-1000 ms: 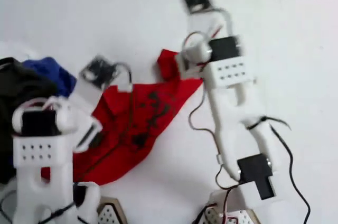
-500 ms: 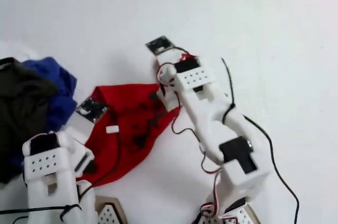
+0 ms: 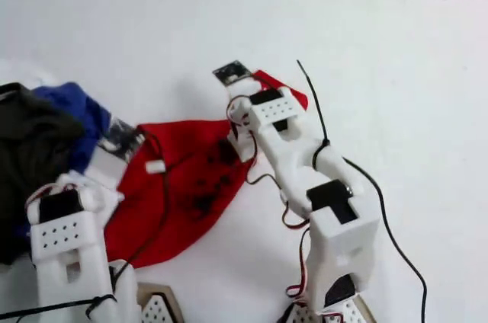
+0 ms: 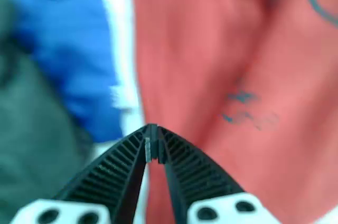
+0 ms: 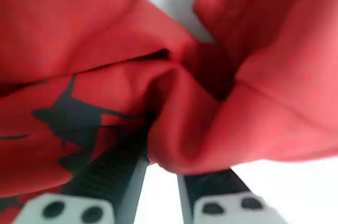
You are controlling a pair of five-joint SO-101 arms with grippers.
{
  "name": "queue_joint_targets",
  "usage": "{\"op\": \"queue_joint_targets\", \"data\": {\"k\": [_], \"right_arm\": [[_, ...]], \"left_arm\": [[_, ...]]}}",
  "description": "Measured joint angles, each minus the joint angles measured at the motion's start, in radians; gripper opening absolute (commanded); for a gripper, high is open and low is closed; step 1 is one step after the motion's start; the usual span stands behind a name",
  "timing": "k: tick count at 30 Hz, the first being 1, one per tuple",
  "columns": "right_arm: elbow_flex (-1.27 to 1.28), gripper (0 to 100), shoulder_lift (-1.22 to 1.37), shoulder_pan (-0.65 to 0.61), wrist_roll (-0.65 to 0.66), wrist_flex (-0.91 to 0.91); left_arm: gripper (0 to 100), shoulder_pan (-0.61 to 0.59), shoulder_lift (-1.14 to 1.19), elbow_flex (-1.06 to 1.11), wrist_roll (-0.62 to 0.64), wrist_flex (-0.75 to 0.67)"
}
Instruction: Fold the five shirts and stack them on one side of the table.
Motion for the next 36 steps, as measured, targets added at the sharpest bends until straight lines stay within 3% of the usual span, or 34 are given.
{"op": "queue_joint_targets", "data": {"k": [6, 14, 20, 27, 36], "right_arm": [[-0.212, 1.9, 0.003, 0.153, 0.000, -0.008], [-0.460, 4.9, 0.003, 0.345, 0.000, -0.011], [-0.463, 30.6, 0.006, 0.362, 0.000, 0.026], [-0.483, 30.7, 0.003, 0.453, 0.000, 0.143], [-0.483, 30.7, -0.118, 0.485, 0.000, 0.385]], "left_arm": [[3, 0.046, 0.000, -0.172, 0.192, -0.058], [24, 0.120, 0.000, -0.252, 0.244, -0.060], [24, 0.258, 0.000, -0.115, 0.244, -0.060], [24, 0.428, 0.000, 0.057, 0.244, -0.107], [24, 0.445, 0.089, 0.176, 0.244, -0.264]]}}
